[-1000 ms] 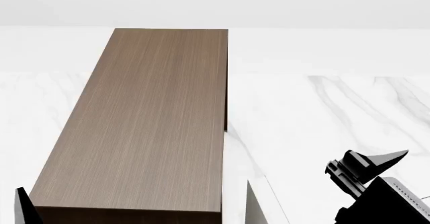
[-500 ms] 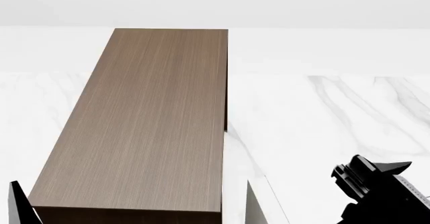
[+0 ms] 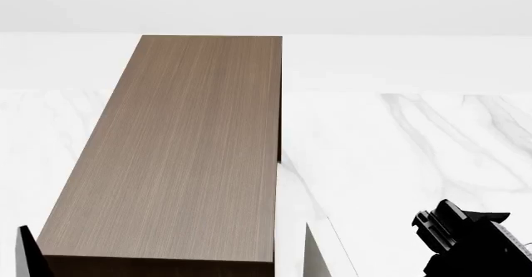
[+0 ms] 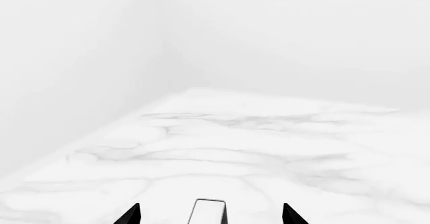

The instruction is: Pick up the book in the middle and place it on the cabinet shelf.

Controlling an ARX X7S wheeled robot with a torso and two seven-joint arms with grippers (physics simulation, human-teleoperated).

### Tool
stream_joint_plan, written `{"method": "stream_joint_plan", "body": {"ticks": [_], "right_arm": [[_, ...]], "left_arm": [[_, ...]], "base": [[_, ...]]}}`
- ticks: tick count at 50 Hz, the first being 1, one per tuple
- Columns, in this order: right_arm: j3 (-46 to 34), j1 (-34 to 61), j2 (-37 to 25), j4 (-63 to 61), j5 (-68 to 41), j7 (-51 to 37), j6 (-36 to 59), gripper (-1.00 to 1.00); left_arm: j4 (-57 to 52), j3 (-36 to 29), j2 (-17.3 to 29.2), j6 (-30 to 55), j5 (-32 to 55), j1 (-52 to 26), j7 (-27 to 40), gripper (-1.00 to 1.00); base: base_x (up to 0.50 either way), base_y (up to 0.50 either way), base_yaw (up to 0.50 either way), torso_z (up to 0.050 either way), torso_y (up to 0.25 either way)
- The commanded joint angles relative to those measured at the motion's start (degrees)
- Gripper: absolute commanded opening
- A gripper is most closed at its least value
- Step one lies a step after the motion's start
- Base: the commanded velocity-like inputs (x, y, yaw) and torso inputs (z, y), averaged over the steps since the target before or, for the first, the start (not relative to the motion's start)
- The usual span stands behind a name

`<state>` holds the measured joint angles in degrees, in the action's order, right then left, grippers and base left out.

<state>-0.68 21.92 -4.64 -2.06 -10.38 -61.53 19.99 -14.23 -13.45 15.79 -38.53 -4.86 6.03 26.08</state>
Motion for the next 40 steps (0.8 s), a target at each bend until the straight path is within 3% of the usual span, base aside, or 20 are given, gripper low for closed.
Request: {"method": "stream_joint_plan", "body": {"ticks": [1,40], "right_arm": [[-0.59,-0.17,0.06,0.93,-1.08,-0.64,-0.16,1.00],[-2.67,-0.93,-1.07,6.67,-3.70,-1.55,-2.28,1.00]], "left_arm": [[0.15,-0.40,0.26,-0.07,0.01,-0.03,0.16,1.00],[0.92,-1.27,0.97,0.07,0.27,-0.46,0.94,1.00]], "base": [[0.00,0.00,0.00,0.000,0.000],[0.00,0.00,0.00,0.000,0.000]]}}
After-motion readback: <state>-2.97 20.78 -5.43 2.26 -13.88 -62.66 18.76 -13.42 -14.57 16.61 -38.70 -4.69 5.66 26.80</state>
